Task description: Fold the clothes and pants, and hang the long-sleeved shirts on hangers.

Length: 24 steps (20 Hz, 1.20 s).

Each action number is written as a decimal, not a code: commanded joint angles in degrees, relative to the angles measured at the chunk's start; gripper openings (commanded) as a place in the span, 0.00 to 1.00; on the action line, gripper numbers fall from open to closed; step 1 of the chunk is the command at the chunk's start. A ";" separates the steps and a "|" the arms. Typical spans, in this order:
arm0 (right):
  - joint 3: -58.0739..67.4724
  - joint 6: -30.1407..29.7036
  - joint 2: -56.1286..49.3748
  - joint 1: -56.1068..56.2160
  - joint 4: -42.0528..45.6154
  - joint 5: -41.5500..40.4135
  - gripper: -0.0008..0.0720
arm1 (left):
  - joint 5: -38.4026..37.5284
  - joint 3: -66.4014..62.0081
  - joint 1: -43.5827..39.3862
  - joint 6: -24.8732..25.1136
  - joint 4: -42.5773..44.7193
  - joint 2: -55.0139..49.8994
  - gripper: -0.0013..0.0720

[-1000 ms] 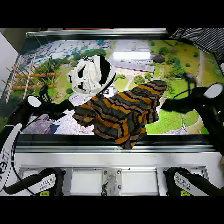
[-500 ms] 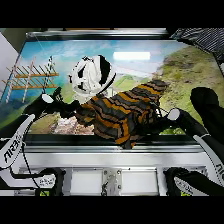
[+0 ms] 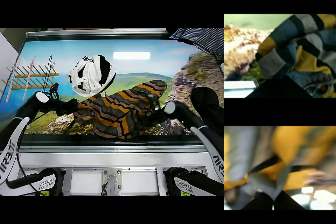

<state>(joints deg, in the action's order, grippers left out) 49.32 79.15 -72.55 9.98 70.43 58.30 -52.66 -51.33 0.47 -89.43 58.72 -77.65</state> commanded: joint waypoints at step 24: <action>11.34 14.32 2.45 21.90 17.55 4.33 0.65 | 5.11 14.49 -17.92 -3.56 1.25 15.34 0.03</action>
<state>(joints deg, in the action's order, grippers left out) 63.88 86.19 -68.53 19.88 82.96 64.82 -47.24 -36.86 -18.24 -92.75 59.96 -63.42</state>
